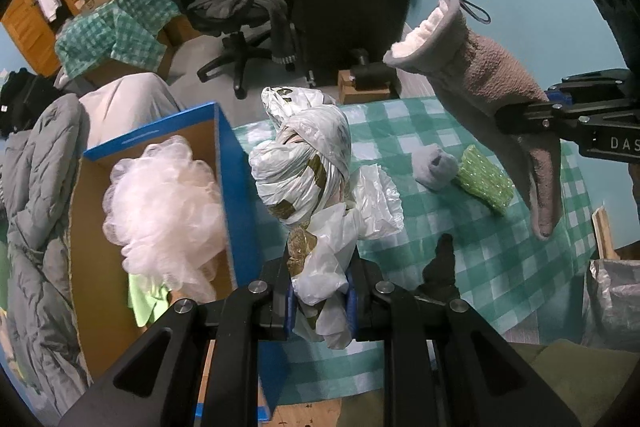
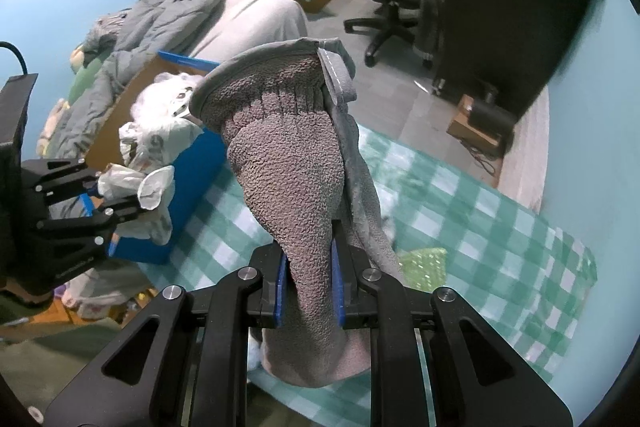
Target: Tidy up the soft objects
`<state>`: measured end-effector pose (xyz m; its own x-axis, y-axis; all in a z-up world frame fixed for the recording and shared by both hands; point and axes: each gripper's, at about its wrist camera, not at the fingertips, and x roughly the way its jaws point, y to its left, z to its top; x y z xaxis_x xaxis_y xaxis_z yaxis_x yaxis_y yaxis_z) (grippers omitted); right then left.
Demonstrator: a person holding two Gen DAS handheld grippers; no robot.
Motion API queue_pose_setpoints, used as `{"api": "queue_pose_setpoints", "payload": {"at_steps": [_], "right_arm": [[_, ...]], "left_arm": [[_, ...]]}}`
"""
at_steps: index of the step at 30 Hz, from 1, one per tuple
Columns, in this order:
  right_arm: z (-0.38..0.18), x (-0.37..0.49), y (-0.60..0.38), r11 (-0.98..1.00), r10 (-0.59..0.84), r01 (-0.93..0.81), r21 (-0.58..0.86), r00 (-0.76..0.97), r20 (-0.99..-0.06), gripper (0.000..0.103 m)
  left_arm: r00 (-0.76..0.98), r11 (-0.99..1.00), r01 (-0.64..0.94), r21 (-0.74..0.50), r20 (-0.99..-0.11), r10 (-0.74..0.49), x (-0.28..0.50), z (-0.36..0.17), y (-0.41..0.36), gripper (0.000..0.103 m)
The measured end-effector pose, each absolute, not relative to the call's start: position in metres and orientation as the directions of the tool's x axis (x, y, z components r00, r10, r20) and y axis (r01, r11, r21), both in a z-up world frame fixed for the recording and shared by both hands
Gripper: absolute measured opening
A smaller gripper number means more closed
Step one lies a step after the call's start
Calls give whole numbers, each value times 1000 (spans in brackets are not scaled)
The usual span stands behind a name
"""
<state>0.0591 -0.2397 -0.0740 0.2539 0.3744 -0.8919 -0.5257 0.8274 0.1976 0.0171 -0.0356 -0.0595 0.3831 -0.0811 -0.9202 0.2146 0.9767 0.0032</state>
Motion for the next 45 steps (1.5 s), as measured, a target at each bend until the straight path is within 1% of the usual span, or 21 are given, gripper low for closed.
{"api": "queue_pose_setpoints", "payload": {"at_steps": [10,15,20,31,45], "right_arm": [[-65,59,-197,789,414,-576,214,241,-878,15],[-61,59,-171,770,433,-596,226,228,-872,15],[-55,59,-145,747,455,-621,238,216,-864,16],[-51,51,-85,688,494,-677,260,175,-852,16],[-65,37,-24,648,525,-697,308,116,-843,16]], "left_arm": [[413,986,165,4,-908,-65,7,-41,2,19],[409,991,133,-20,-909,-74,1,-35,24,19],[417,995,103,-4,-907,-47,-5,-31,46,19],[422,999,37,24,-907,6,-14,-32,90,19],[392,998,-39,40,-918,52,-23,-53,142,19]]}}
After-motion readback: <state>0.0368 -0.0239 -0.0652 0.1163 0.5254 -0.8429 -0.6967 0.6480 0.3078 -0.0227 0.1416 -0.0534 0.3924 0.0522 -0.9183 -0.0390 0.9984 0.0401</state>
